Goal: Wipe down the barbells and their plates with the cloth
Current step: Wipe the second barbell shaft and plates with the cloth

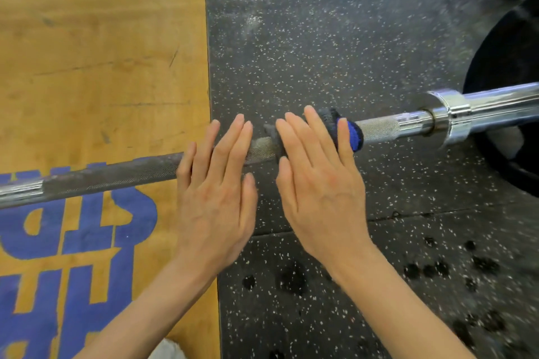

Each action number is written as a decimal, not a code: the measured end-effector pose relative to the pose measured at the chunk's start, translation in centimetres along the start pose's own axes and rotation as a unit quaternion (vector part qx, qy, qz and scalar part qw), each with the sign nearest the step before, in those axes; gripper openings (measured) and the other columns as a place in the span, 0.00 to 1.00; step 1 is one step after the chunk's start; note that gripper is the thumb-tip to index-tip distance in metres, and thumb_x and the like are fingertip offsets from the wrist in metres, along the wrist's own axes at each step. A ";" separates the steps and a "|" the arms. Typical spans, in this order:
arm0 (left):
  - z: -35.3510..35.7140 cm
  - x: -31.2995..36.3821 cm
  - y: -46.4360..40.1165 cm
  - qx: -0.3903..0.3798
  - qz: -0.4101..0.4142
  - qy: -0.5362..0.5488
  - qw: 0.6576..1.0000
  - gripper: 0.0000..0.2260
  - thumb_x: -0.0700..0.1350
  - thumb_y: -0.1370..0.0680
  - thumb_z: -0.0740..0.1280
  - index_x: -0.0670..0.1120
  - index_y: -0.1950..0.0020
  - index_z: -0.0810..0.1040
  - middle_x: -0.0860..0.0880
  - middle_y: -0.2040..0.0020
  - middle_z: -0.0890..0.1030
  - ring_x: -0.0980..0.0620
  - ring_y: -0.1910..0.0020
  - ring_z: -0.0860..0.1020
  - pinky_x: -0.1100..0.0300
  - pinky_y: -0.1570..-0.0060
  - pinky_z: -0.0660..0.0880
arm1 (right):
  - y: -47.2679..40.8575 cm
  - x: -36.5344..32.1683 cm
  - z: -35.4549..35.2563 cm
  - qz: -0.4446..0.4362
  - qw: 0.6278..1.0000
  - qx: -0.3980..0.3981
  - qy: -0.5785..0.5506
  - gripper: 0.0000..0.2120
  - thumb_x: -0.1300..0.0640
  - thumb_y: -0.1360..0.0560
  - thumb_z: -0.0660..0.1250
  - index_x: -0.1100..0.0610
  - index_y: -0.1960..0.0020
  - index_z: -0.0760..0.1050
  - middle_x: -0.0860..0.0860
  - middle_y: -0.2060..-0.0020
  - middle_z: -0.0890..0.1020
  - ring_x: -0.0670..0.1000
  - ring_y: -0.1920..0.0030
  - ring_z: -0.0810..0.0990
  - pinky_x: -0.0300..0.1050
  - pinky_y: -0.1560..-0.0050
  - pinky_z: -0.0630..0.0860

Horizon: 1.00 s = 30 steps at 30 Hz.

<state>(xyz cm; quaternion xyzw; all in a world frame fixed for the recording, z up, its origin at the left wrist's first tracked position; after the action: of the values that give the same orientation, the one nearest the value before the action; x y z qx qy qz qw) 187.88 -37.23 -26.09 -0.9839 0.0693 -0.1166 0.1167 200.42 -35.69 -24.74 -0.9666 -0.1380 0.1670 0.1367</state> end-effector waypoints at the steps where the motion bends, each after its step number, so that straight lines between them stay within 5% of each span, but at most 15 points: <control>1: -0.2 0.1 0.4 -0.005 0.000 0.004 1.000 0.26 0.45 0.20 0.54 0.45 0.20 0.62 0.50 0.20 0.62 0.47 0.20 0.58 0.51 0.22 0.47 | 0.4 1.0 -0.5 -0.010 1.000 0.001 0.023 0.22 0.55 0.15 0.48 0.60 0.26 0.70 0.53 0.27 0.73 0.55 0.22 0.64 0.56 0.19 0.46; 6: -0.7 0.7 2.4 -0.036 0.000 0.012 0.999 0.27 0.46 0.19 0.53 0.45 0.19 0.60 0.51 0.19 0.61 0.49 0.20 0.56 0.52 0.21 0.45 | 1.4 0.2 -1.1 0.089 0.996 0.021 0.005 0.22 0.56 0.15 0.49 0.61 0.28 0.72 0.54 0.29 0.75 0.56 0.22 0.64 0.55 0.19 0.46; 10: -1.0 1.1 3.9 -0.068 0.017 0.013 0.997 0.28 0.47 0.19 0.54 0.45 0.19 0.58 0.51 0.19 0.59 0.49 0.20 0.58 0.51 0.21 0.48 | 2.7 -0.6 -1.2 -0.006 0.999 -0.022 0.033 0.23 0.55 0.15 0.47 0.61 0.28 0.73 0.54 0.31 0.77 0.56 0.24 0.68 0.55 0.19 0.48; 14: -1.5 1.6 5.4 -0.092 0.028 0.006 0.995 0.29 0.49 0.19 0.55 0.44 0.18 0.56 0.50 0.18 0.57 0.49 0.20 0.56 0.50 0.21 0.49 | 4.0 1.3 -2.6 0.073 0.996 -0.011 0.043 0.24 0.54 0.14 0.45 0.60 0.27 0.71 0.53 0.28 0.74 0.55 0.22 0.63 0.55 0.19 0.46; 19: -2.3 2.0 7.1 -0.120 0.057 0.016 0.991 0.28 0.50 0.18 0.54 0.45 0.18 0.57 0.51 0.18 0.58 0.51 0.20 0.56 0.52 0.21 0.50 | 6.8 -0.7 -2.5 -0.008 0.997 -0.042 0.059 0.24 0.55 0.14 0.46 0.60 0.23 0.67 0.53 0.24 0.69 0.53 0.21 0.61 0.56 0.19 0.50; 25: -3.0 1.1 5.0 -0.094 0.050 0.022 0.994 0.26 0.51 0.16 0.51 0.44 0.18 0.57 0.49 0.18 0.58 0.50 0.19 0.54 0.50 0.21 0.50 | 6.9 0.1 -3.3 0.092 0.994 -0.017 0.052 0.22 0.55 0.14 0.49 0.61 0.26 0.71 0.54 0.26 0.71 0.55 0.22 0.62 0.55 0.19 0.47; 30: -2.0 1.6 5.1 -0.089 0.060 -0.016 0.994 0.24 0.51 0.14 0.48 0.42 0.21 0.66 0.48 0.21 0.64 0.46 0.20 0.59 0.48 0.24 0.60 | 10.0 -0.8 -4.3 -0.003 0.996 -0.049 0.069 0.23 0.56 0.15 0.51 0.62 0.24 0.67 0.55 0.24 0.68 0.55 0.21 0.62 0.55 0.20 0.51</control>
<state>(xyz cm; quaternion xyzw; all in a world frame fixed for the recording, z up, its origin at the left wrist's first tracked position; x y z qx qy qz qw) 188.34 -42.77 -25.14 -0.9862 0.1361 -0.0869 0.0364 203.39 -46.11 -23.74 -0.9809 -0.1396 0.0926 0.0985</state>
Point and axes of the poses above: each hand's wrist, its own y-axis away from the middle knuckle, its own z-axis out of the palm, x = y × z, the point moved 7 cm from there along -y, towards the middle knuckle
